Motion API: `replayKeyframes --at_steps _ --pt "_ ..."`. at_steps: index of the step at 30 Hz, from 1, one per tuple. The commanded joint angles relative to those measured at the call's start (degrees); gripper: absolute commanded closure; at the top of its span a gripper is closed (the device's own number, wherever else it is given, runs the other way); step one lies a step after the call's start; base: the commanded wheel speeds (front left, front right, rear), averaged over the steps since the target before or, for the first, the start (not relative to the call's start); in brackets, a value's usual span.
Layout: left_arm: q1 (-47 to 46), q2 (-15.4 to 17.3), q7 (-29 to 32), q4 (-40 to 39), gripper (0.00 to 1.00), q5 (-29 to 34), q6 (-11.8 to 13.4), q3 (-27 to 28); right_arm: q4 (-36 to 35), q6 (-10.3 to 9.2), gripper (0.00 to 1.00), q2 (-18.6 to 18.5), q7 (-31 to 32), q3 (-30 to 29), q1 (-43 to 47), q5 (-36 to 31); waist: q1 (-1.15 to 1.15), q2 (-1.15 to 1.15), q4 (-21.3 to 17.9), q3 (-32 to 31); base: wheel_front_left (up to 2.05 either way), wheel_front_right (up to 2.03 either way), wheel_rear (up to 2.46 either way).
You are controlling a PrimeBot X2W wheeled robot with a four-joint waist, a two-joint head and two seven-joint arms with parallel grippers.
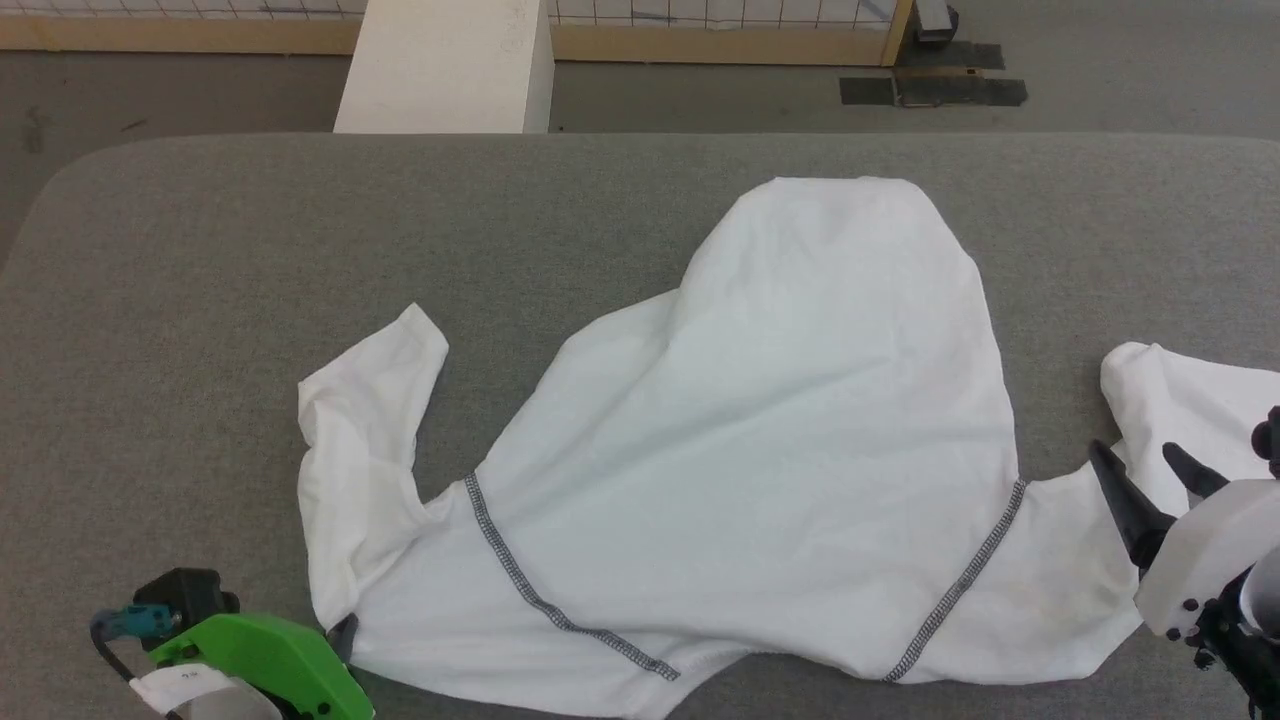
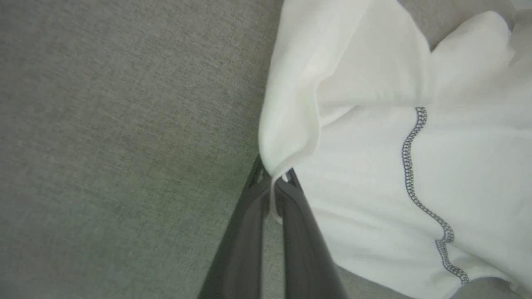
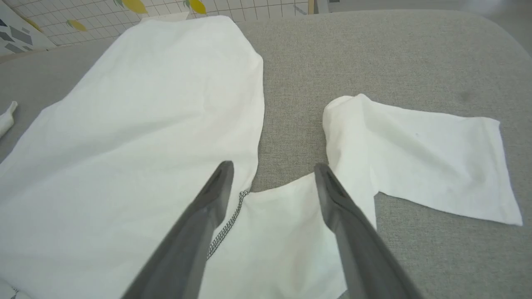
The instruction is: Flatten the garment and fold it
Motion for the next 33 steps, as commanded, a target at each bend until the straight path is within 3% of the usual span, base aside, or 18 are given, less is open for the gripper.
replayKeyframes --at_steps 1,7,10,14,17,18,22,28,33 --pt "0.4 -0.3 -0.5 -0.5 0.00 0.1 0.4 0.4 0.3 -0.09 0.00 0.1 -0.6 0.3 -0.6 -0.3 0.00 0.00 -0.1 0.1 0.00 0.00 0.00" --pt "-0.7 -4.0 -4.2 -5.4 0.00 -5.1 -2.6 3.4 1.2 -0.09 0.00 -0.2 -0.9 1.7 -1.3 0.0 0.00 0.00 -0.9 0.0 0.00 0.00 0.00" --pt "-2.2 -3.5 -9.6 -8.3 0.00 -3.6 -4.4 5.9 1.7 -0.09 0.00 -0.2 -1.4 2.3 -1.9 0.2 0.00 0.00 -1.1 0.1 0.00 0.00 0.00" --pt "-6.1 -0.8 -23.6 -10.1 0.00 5.9 -9.6 7.0 2.7 -0.09 0.00 0.3 -1.2 2.5 -4.0 -0.8 0.00 0.00 -1.1 0.8 0.00 0.00 0.00" --pt "-8.7 -0.6 -36.8 -7.5 0.00 16.0 -10.4 5.9 5.6 -0.09 0.00 1.3 1.7 4.0 -8.6 -3.0 0.00 0.00 -1.4 2.1 0.00 0.00 0.00" --pt "-9.4 -0.8 -38.5 -6.5 0.00 18.4 -10.4 5.1 6.9 -0.09 0.00 1.3 3.1 4.7 -10.3 -4.2 0.00 0.00 -1.5 2.5 0.00 0.00 0.00" --pt "-11.7 -2.4 -40.5 -4.6 0.00 25.3 -10.0 3.2 13.0 -0.09 0.00 1.8 8.8 7.3 -17.3 -8.7 0.00 0.00 -1.3 4.5 0.00 0.00 0.00" --pt "-14.0 -6.8 -40.7 -4.7 0.00 29.2 -11.5 2.5 22.1 -0.09 0.00 -0.2 14.6 11.3 -25.2 -15.8 0.00 0.00 0.9 8.0 0.00 0.00 0.00" --pt "-14.6 -9.6 -40.7 -3.8 0.00 29.9 -13.9 3.7 26.9 -0.09 0.00 -1.3 16.4 14.6 -26.9 -14.8 0.00 0.00 3.1 10.4 0.00 0.00 0.00"
